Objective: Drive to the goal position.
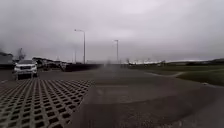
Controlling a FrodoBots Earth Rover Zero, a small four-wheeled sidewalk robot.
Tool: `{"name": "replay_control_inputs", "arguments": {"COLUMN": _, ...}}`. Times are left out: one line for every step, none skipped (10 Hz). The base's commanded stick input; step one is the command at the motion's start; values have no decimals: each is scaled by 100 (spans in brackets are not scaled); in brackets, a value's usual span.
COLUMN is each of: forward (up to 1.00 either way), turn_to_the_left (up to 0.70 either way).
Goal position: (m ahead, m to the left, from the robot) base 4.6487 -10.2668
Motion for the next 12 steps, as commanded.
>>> {"name": "replay_control_inputs", "arguments": {"forward": 5, "turn_to_the_left": 0}}
{"name": "replay_control_inputs", "arguments": {"forward": 5, "turn_to_the_left": 0}}
{"name": "replay_control_inputs", "arguments": {"forward": 5, "turn_to_the_left": 0}}
{"name": "replay_control_inputs", "arguments": {"forward": 5, "turn_to_the_left": 0}}
{"name": "replay_control_inputs", "arguments": {"forward": 5, "turn_to_the_left": 0}}
{"name": "replay_control_inputs", "arguments": {"forward": 6, "turn_to_the_left": 0}}
{"name": "replay_control_inputs", "arguments": {"forward": 5, "turn_to_the_left": 0}}
{"name": "replay_control_inputs", "arguments": {"forward": 5, "turn_to_the_left": 0}}
{"name": "replay_control_inputs", "arguments": {"forward": 5, "turn_to_the_left": 0}}
{"name": "replay_control_inputs", "arguments": {"forward": 5, "turn_to_the_left": 0}}
{"name": "replay_control_inputs", "arguments": {"forward": 6, "turn_to_the_left": 0}}
{"name": "replay_control_inputs", "arguments": {"forward": 6, "turn_to_the_left": 0}}
